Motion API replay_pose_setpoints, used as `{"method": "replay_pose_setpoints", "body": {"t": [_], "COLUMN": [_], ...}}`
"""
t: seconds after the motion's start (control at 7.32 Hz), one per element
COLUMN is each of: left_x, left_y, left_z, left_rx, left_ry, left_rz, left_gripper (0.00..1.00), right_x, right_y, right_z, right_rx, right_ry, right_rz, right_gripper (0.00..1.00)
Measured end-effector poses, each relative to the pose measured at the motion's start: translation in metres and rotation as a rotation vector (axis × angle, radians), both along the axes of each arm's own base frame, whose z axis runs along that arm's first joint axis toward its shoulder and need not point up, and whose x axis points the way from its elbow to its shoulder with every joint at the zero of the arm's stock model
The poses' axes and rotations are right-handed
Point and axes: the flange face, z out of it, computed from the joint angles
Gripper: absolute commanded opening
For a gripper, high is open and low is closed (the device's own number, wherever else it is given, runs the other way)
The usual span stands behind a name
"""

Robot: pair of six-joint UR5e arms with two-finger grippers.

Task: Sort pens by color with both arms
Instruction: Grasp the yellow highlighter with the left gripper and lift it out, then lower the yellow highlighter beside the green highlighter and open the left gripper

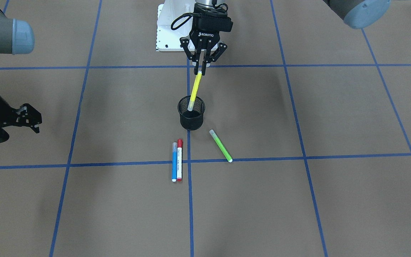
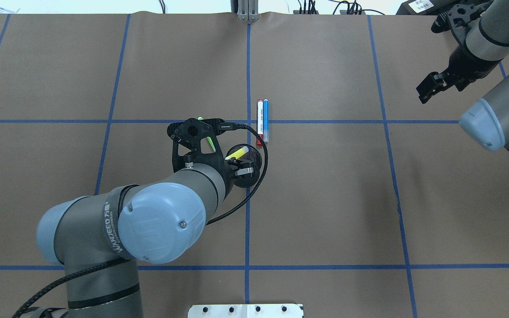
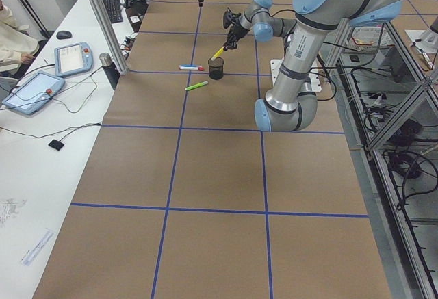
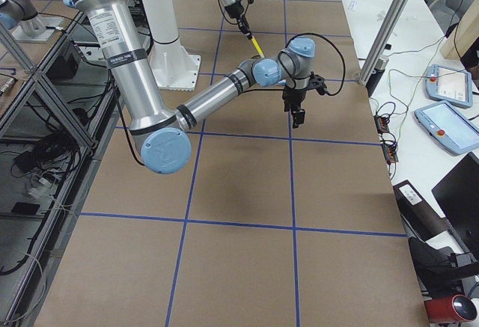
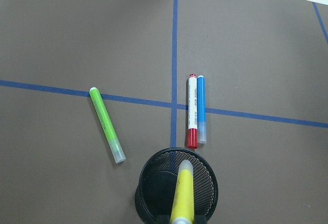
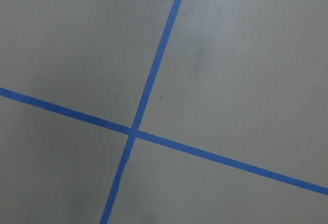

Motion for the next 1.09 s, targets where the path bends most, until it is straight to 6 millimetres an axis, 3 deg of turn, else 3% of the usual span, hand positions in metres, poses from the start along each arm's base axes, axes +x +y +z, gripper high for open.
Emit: {"method": "replay_pose_setpoints", "body": {"t": [0.27, 0.68, 1.09], "left_x": [-0.024, -0.044, -0.019], "left_y": [-0.019, -0.056, -0.091], "left_z": [0.003, 0.035, 0.072], "left_rx": [0.007, -0.007, 0.015], "left_ry": [0.0, -0.06, -0.137], "left_rz": [-0.041, -0.124, -0.228], "left_gripper": [0.0, 0.0, 0.0], "right_x": [0.0, 0.0, -0.001], "right_y": [0.0, 0.0, 0.0], "right_z": [-0.001, -0.001, -0.001], "right_rx": [0.0, 0.0, -0.003], "right_ry": [-0.001, -0.001, -0.006], "right_rz": [0.0, -0.001, -0.003], "right_gripper": [0.99, 0.99, 0.99]}}
